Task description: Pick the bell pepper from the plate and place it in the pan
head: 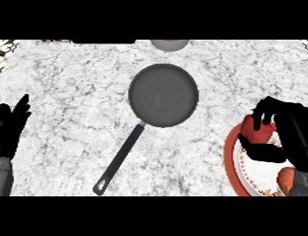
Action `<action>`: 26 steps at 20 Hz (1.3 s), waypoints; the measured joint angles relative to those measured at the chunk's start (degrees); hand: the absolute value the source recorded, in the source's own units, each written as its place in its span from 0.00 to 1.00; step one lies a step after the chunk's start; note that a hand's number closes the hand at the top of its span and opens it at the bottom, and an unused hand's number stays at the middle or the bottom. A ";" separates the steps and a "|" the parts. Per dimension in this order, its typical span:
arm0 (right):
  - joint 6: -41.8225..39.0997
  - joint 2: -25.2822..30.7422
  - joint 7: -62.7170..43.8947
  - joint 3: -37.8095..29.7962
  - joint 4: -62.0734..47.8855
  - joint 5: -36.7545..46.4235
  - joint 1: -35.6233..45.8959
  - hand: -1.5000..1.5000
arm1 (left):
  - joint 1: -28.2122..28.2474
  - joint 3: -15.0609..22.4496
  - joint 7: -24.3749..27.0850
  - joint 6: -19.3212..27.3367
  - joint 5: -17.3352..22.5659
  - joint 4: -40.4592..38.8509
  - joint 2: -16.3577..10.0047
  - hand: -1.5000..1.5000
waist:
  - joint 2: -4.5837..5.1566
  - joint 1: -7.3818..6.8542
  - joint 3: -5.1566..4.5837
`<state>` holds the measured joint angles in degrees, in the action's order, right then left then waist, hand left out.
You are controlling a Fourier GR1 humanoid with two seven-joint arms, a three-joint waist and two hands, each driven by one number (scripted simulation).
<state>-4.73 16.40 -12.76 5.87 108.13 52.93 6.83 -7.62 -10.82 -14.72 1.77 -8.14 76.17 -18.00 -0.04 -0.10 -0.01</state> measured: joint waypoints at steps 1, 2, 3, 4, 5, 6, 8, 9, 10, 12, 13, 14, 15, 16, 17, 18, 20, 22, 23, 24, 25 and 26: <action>0.08 -1.10 -0.56 0.30 -0.56 0.10 0.98 1.00 | 0.71 0.08 0.12 -0.15 0.00 0.62 0.21 0.50 | 0.00 -0.07 0.00; -0.21 -2.20 -1.52 0.72 -1.55 0.34 2.91 1.00 | 1.12 -0.31 0.29 -0.55 0.30 0.77 -0.08 0.50 | 0.02 -0.16 0.00; -0.06 -3.32 -2.03 0.57 -3.48 0.16 5.14 1.00 | 0.75 -0.28 0.16 -0.52 0.16 0.75 -0.07 0.50 | 0.04 -0.24 0.00; -0.03 -4.31 -2.68 0.13 -5.39 -0.15 7.51 1.00 | 0.85 -0.35 1.08 -0.52 -0.04 0.05 -0.08 0.50 | 0.08 -0.31 0.00; 0.62 -5.54 -2.92 0.08 -7.91 -0.14 9.59 1.00 | 1.03 -0.49 1.44 -0.80 0.13 0.05 -0.15 0.50 | 0.10 -0.44 -0.01; 1.06 -7.07 -3.87 0.39 -9.70 0.09 11.51 1.00 | 0.56 -0.71 0.56 -1.37 0.45 0.27 -0.62 0.50 | 0.12 -0.51 0.00; 2.47 -9.74 -4.52 0.06 -14.62 -0.15 15.45 1.00 | 0.70 -0.68 0.87 -1.22 0.30 0.18 -0.33 0.50 | 0.16 -0.67 0.00; 3.25 -11.14 -5.06 0.37 -16.32 -0.14 16.78 1.00 | 0.33 -0.51 0.83 -1.16 0.10 0.02 -0.18 0.50 | 0.17 -0.63 0.01; 3.43 -11.78 -5.14 -0.67 -18.94 -0.85 19.36 1.00 | 0.12 -0.98 0.93 -1.69 0.47 -0.28 -0.71 0.50 | 0.20 -0.72 0.01; 5.89 -13.21 -4.72 -1.69 -25.21 -1.29 23.03 1.00 | 0.28 -0.64 0.84 -1.40 0.10 0.11 -0.25 0.50 | 0.23 -0.88 0.01; 7.72 -13.90 -4.35 -1.85 -28.82 -1.47 24.73 1.00 | -0.22 -0.55 0.71 -1.34 0.00 -0.07 -0.14 0.50 | 0.28 -0.97 0.01; 8.90 -14.43 -4.35 -2.27 -32.42 -1.50 26.93 1.00 | -0.01 -0.38 0.70 -1.13 -0.17 0.28 0.15 0.50 | 0.31 -1.09 0.02; 10.18 -14.85 -3.40 -2.99 -36.12 -1.85 28.68 1.00 | -0.25 -0.39 0.97 -1.04 -0.30 -0.10 0.22 0.50 | 0.35 -1.13 0.02; 11.30 -15.18 -3.48 -3.45 -39.60 -2.27 31.05 1.00 | -0.12 -0.15 0.71 -0.94 -0.54 0.19 0.40 0.50 | 0.38 -1.24 0.03; 13.12 -15.44 -3.00 -3.31 -43.17 -2.57 32.41 1.00 | -0.75 -0.28 0.17 -1.09 -0.49 0.22 0.14 0.50 | 0.40 -1.33 0.02; 14.97 -15.64 -2.48 -3.27 -46.97 -3.02 34.11 1.00 | -0.59 -0.15 0.45 -1.10 -0.60 0.26 0.27 0.50 | 0.47 -1.56 0.03; 17.97 -15.94 -1.63 -3.00 -54.02 -4.60 37.60 1.00 | -2.23 -0.26 0.41 -1.17 -0.61 -1.13 0.24 0.50 | 0.59 -1.72 0.03; 21.05 -16.11 0.91 -3.79 -60.93 -5.93 39.98 1.00 | -2.06 -0.42 1.14 -1.64 -0.42 -1.56 0.04 0.50 | 0.74 -2.14 0.04; 22.45 -16.17 2.02 -3.87 -64.06 -7.01 41.38 1.00 | -1.87 -0.11 0.67 -1.55 -0.57 -0.84 0.32 0.50 | 0.76 -2.31 0.05; 23.54 -16.22 3.57 -4.70 -67.13 -7.69 42.65 1.00 | -1.75 0.08 0.76 -1.45 -0.64 -0.58 0.60 0.50 | 0.87 -2.59 0.06; 24.19 -16.26 4.67 -5.20 -70.02 -8.40 44.15 1.00 | -2.36 0.07 0.75 -1.42 -0.73 -0.70 0.48 0.50 | 1.01 -2.83 0.06; 25.11 -16.29 6.08 -5.23 -72.69 -9.53 44.86 1.00 | -2.72 0.34 0.53 -1.31 -0.95 -0.71 0.67 0.50 | 1.06 -3.02 0.07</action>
<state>20.38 0.11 -6.68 0.64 35.44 43.40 51.70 -10.34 -10.47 -14.20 0.45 -9.09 75.47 -17.33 1.02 -3.11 0.05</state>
